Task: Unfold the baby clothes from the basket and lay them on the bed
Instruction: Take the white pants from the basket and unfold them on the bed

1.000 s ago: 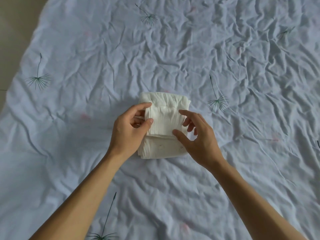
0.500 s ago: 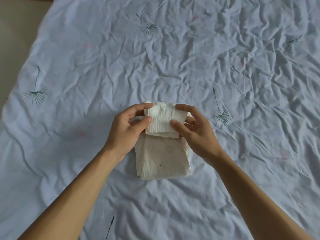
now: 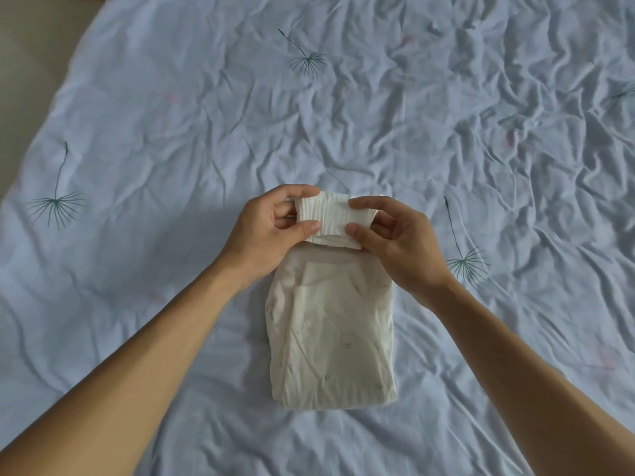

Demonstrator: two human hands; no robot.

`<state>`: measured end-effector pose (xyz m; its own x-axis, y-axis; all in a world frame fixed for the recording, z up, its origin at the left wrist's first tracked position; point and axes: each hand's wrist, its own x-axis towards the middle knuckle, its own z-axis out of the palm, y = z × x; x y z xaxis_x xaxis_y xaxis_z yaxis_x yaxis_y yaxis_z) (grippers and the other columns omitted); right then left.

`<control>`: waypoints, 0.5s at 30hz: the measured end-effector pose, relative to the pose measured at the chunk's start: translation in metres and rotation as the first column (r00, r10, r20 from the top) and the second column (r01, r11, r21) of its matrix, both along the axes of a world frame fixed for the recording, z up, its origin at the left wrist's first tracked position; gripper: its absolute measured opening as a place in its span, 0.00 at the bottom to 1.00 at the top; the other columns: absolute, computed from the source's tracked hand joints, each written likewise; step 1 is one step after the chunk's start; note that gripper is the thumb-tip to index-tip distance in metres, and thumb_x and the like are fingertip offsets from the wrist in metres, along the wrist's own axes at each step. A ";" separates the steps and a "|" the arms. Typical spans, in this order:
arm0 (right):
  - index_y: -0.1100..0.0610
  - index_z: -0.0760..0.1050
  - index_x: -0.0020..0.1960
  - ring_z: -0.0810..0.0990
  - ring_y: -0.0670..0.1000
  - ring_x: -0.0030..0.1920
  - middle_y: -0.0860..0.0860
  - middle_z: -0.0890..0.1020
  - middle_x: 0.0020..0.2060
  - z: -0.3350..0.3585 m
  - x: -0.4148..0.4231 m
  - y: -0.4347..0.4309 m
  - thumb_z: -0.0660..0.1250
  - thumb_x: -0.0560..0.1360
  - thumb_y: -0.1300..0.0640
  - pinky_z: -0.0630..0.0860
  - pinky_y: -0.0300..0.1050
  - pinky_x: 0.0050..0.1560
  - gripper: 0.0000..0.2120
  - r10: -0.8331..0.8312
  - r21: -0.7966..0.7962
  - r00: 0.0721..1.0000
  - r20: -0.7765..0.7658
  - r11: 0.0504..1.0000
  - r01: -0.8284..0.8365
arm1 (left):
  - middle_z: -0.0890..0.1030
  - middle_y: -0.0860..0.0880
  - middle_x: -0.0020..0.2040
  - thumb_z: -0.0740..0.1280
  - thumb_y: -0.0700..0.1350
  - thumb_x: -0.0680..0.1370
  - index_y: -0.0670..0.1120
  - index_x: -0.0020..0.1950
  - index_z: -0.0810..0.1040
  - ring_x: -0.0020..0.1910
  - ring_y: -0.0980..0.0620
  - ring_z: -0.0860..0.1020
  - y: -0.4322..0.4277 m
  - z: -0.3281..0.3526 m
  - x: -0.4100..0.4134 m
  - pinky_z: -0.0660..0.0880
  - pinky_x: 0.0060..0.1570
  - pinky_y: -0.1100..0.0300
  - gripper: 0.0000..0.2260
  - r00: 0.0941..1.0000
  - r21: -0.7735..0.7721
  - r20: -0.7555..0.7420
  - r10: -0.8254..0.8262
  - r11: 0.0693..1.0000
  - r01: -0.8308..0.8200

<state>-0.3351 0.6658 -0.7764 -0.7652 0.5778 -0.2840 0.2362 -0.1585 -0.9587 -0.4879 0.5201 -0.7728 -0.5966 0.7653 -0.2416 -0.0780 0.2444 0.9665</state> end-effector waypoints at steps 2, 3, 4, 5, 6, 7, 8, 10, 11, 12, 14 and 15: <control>0.56 0.82 0.56 0.86 0.55 0.44 0.62 0.86 0.45 -0.003 -0.005 0.005 0.74 0.76 0.64 0.84 0.58 0.52 0.10 -0.008 0.013 1.000 0.017 1.000 0.007 | 0.88 0.50 0.52 0.74 0.34 0.77 0.53 0.56 0.82 0.51 0.53 0.86 0.006 -0.007 -0.004 0.81 0.50 0.64 0.15 1.000 -0.018 -0.003 -0.005 1.000 0.005; 0.57 0.82 0.55 0.85 0.54 0.42 0.63 0.85 0.44 -0.005 -0.008 0.007 0.74 0.76 0.63 0.84 0.58 0.51 0.09 -0.009 0.019 1.000 0.024 1.000 0.009 | 0.88 0.50 0.51 0.74 0.34 0.77 0.52 0.55 0.83 0.50 0.53 0.87 0.008 -0.010 -0.006 0.81 0.49 0.64 0.14 1.000 -0.029 -0.005 -0.003 1.000 0.003; 0.57 0.82 0.55 0.85 0.52 0.41 0.62 0.85 0.43 -0.006 -0.010 0.009 0.74 0.77 0.63 0.85 0.56 0.49 0.08 -0.009 0.022 0.999 0.031 1.000 0.008 | 0.88 0.50 0.51 0.74 0.35 0.77 0.51 0.54 0.83 0.49 0.53 0.87 0.011 -0.013 -0.008 0.81 0.48 0.63 0.13 1.000 -0.038 -0.005 0.001 0.999 -0.001; 0.57 0.83 0.55 0.84 0.51 0.40 0.60 0.85 0.40 -0.008 -0.013 0.012 0.73 0.77 0.62 0.85 0.53 0.48 0.07 -0.006 0.024 0.999 0.038 1.000 0.005 | 0.88 0.49 0.50 0.74 0.36 0.77 0.51 0.54 0.83 0.48 0.52 0.87 0.013 -0.015 -0.009 0.81 0.46 0.62 0.11 1.000 -0.044 -0.004 0.007 0.999 -0.007; 0.56 0.83 0.55 0.84 0.50 0.38 0.55 0.85 0.37 -0.009 -0.015 0.014 0.73 0.77 0.61 0.86 0.50 0.45 0.07 -0.001 0.028 0.999 0.043 1.000 0.000 | 0.88 0.48 0.49 0.74 0.37 0.77 0.51 0.53 0.84 0.47 0.51 0.87 0.015 -0.017 -0.011 0.82 0.44 0.62 0.10 1.000 -0.047 -0.007 0.015 0.999 -0.015; 0.55 0.83 0.54 0.83 0.48 0.36 0.49 0.84 0.34 -0.010 -0.017 0.017 0.73 0.78 0.60 0.85 0.46 0.42 0.06 0.004 0.032 0.999 0.047 0.999 -0.006 | 0.88 0.48 0.49 0.74 0.38 0.78 0.51 0.53 0.84 0.45 0.51 0.86 0.016 -0.018 -0.013 0.82 0.42 0.62 0.09 1.000 -0.047 -0.013 0.024 0.999 -0.024; 0.55 0.84 0.54 0.83 0.47 0.35 0.46 0.83 0.31 -0.011 -0.019 0.020 0.73 0.78 0.59 0.84 0.43 0.39 0.05 0.007 0.034 0.999 0.048 0.999 -0.009 | 0.88 0.47 0.48 0.74 0.39 0.78 0.51 0.53 0.84 0.44 0.51 0.85 0.018 -0.020 -0.014 0.81 0.40 0.62 0.08 0.999 -0.044 -0.024 0.035 0.998 -0.036; 0.55 0.84 0.54 0.84 0.46 0.35 0.46 0.84 0.32 -0.010 -0.023 0.024 0.72 0.78 0.57 0.82 0.40 0.37 0.05 0.003 0.026 0.999 0.045 1.000 -0.005 | 0.88 0.47 0.48 0.73 0.42 0.79 0.52 0.54 0.84 0.44 0.53 0.85 0.021 -0.021 -0.016 0.80 0.36 0.63 0.07 0.997 -0.036 -0.048 0.056 0.998 -0.057; 0.54 0.84 0.54 0.85 0.47 0.37 0.49 0.86 0.34 -0.009 -0.024 0.026 0.72 0.78 0.56 0.82 0.40 0.37 0.06 0.001 0.019 0.999 0.043 1.000 -0.002 | 0.88 0.48 0.48 0.73 0.43 0.80 0.53 0.56 0.84 0.45 0.53 0.85 0.022 -0.022 -0.017 0.80 0.35 0.63 0.07 0.997 -0.032 -0.049 0.060 0.998 -0.062; 0.54 0.84 0.55 0.86 0.48 0.38 0.52 0.87 0.37 -0.008 -0.026 0.028 0.72 0.78 0.54 0.82 0.41 0.37 0.07 -0.001 0.012 0.999 0.040 1.000 0.001 | 0.88 0.49 0.49 0.72 0.44 0.80 0.52 0.58 0.84 0.46 0.52 0.86 0.023 -0.022 -0.017 0.79 0.33 0.63 0.08 0.997 -0.030 -0.037 0.060 0.998 -0.061; 0.54 0.84 0.57 0.87 0.50 0.40 0.55 0.87 0.40 -0.006 -0.030 0.031 0.72 0.79 0.52 0.83 0.42 0.37 0.09 -0.009 0.003 0.999 0.034 1.000 0.009 | 0.88 0.50 0.50 0.72 0.48 0.80 0.53 0.62 0.82 0.46 0.50 0.88 0.026 -0.021 -0.019 0.78 0.30 0.63 0.11 0.998 -0.033 0.000 0.055 0.998 -0.055; 0.54 0.83 0.58 0.88 0.51 0.40 0.55 0.87 0.41 -0.006 -0.032 0.032 0.71 0.79 0.51 0.83 0.42 0.36 0.11 -0.015 -0.003 0.999 0.034 1.000 0.015 | 0.87 0.49 0.51 0.72 0.50 0.79 0.53 0.63 0.81 0.45 0.49 0.88 0.028 -0.021 -0.020 0.77 0.29 0.64 0.13 0.999 -0.039 0.012 0.050 0.998 -0.049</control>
<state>-0.3666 0.6982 -0.7820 -0.7465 0.5880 -0.3114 0.2663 -0.1648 -0.9497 -0.5080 0.5479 -0.7934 -0.6303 0.7247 -0.2783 -0.1030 0.2773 0.9553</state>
